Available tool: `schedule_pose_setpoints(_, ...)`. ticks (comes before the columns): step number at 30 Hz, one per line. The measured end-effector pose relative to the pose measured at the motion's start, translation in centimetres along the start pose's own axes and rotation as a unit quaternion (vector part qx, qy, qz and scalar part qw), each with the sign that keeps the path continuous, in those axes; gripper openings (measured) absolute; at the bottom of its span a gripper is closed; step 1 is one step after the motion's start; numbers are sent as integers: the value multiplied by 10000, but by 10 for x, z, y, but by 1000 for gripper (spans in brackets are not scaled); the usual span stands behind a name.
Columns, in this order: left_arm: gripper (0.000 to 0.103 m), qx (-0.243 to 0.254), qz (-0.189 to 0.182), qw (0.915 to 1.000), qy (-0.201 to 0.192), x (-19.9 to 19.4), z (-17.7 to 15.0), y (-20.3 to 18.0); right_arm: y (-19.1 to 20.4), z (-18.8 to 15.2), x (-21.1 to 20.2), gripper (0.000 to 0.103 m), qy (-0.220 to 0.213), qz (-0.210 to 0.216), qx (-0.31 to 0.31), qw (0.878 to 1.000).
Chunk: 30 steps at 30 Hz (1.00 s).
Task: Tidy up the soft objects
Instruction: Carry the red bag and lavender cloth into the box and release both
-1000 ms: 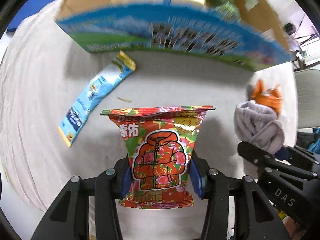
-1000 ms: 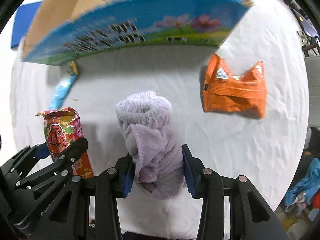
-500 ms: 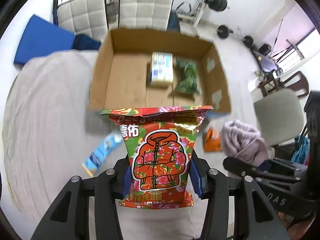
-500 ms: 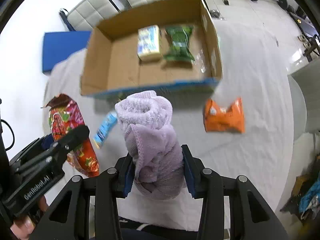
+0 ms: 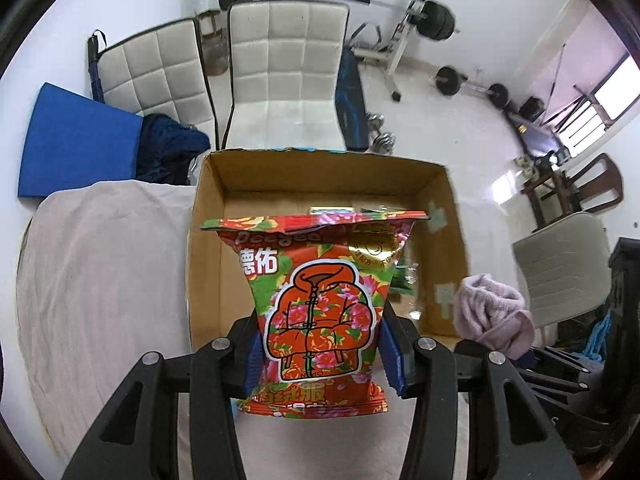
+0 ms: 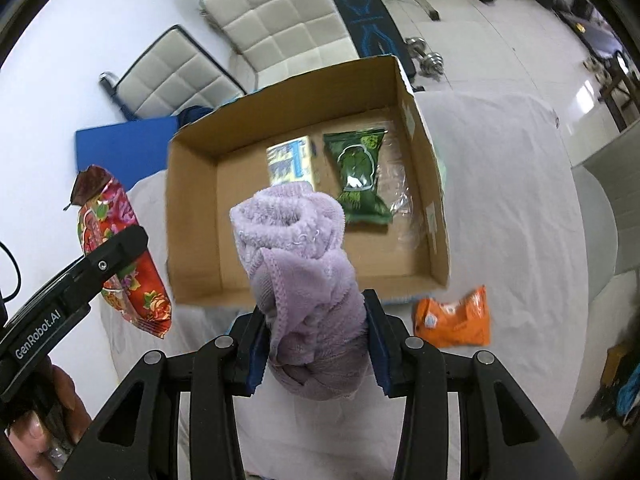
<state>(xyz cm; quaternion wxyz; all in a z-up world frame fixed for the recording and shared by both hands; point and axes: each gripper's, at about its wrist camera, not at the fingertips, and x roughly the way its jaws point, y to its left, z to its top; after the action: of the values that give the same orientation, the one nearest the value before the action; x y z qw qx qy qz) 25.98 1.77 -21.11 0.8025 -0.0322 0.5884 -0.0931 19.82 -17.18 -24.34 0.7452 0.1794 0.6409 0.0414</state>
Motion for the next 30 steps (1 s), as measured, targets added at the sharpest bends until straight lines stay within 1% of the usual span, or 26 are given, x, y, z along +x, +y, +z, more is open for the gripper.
schedule_pose_setpoints(1,45,-8,-11,10000,72,5,5,2,-1,6,5,44,32,-31,67,10000)
schedule_pose_setpoints(4,45,-55,36,9992,393,36,23,10,-7,26,34,45,241,-153,295,9992)
schedule_pose_setpoints(7,45,-125,88,9971,745,70,36,17,-13,40,65,45,419,-425,401,9974)
schedule_pose_setpoints(14,45,-178,307,9894,1405,139,58,26,-28,56,119,45,737,-877,507,9921)
schedule_pose_setpoints(18,45,-233,412,9842,1706,169,68,32,-32,59,138,45,879,-1044,534,9892)
schedule_pose_setpoints(21,45,-216,542,9819,1800,182,72,35,-32,61,147,45,936,-1132,502,9879)
schedule_pose_setpoints(26,46,-312,594,9761,2065,193,78,43,-31,63,157,47,1048,-1276,411,9854)
schedule_pose_setpoints(29,48,-538,436,9751,2108,189,79,46,-26,62,162,49,1205,-1252,365,9841)
schedule_pose_setpoints(30,52,-577,406,9758,2069,185,79,47,-25,63,163,49,1224,-1254,342,9839)
